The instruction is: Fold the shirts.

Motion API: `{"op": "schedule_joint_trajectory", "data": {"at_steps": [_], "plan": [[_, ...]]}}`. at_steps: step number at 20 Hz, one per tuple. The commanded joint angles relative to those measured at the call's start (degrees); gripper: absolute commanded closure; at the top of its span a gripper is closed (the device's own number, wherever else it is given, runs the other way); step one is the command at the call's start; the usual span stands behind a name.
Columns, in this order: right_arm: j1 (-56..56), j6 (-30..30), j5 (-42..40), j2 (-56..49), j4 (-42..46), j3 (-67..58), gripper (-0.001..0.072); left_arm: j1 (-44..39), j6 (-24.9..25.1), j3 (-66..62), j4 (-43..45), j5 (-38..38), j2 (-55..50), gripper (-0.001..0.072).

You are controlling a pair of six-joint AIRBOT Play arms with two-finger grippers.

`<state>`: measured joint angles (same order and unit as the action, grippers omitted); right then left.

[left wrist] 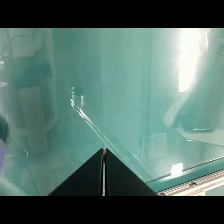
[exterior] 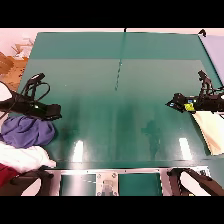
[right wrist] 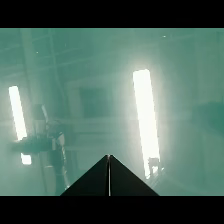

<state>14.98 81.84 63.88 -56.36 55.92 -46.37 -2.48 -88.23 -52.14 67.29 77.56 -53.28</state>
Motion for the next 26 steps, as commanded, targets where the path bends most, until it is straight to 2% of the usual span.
{"op": "schedule_joint_trajectory", "data": {"at_steps": [1,5,7,8,9,10,11,13,16,21,24,25,26], "plan": [[0.0,0.0,0.0,0.0,0.0,0.0,0.0694,0.0,0.2,0.0,0.0,0.0,0.0,0.069],[0.0,0.0,0.0,0.0,0.0,0.0,0.0694,0.0,0.2,0.0,0.3,-0.1,0.0,0.0689],[0.0,0.0,0.0,0.0,0.0,0.0,0.0694,0.0,0.2,0.0,3.6,-0.2,0.0,0.0679],[0.0,0.0,0.0,0.0,0.0,0.0,0.0693,0.0,0.2,0.0,7.6,-0.2,0.0,0.0402],[0.0,0.0,0.0,0.0,0.0,0.0,0.0694,0.0,-1.2,0.0,13.5,-0.2,0.0,0.009],[0.0,0.0,0.0,0.0,0.0,0.0,0.0694,0.0,-3.0,0.0,19.9,-0.2,0.0,0.0046],[0.0,0.0,0.0,0.0,0.0,0.0,0.0693,0.0,-3.5,0.1,24.6,0.1,0.0,0.004],[0.0,0.0,0.0,0.0,0.0,0.0,0.0694,0.0,-4.4,0.3,28.1,0.7,0.0,0.004],[0.0,0.0,0.0,0.0,0.0,0.0,0.0694,0.0,-5.0,1.7,28.2,-1.7,0.0,0.004],[0.0,0.0,0.0,0.0,0.0,0.0,0.0694,0.0,-8.0,14.4,28.2,-2.2,0.0,0.0041],[0.0,0.0,0.0,0.0,0.0,0.0,0.0694,0.0,-8.2,19.0,28.6,-7.3,0.0,0.0051],[0.0,0.0,0.0,0.0,0.0,0.0,0.0693,0.0,-9.1,19.1,28.8,-9.5,0.0,0.0268],[0.0,0.0,0.0,0.0,0.0,0.0,0.0693,0.0,-8.7,19.1,28.8,-11.4,0.0,0.069]]}}
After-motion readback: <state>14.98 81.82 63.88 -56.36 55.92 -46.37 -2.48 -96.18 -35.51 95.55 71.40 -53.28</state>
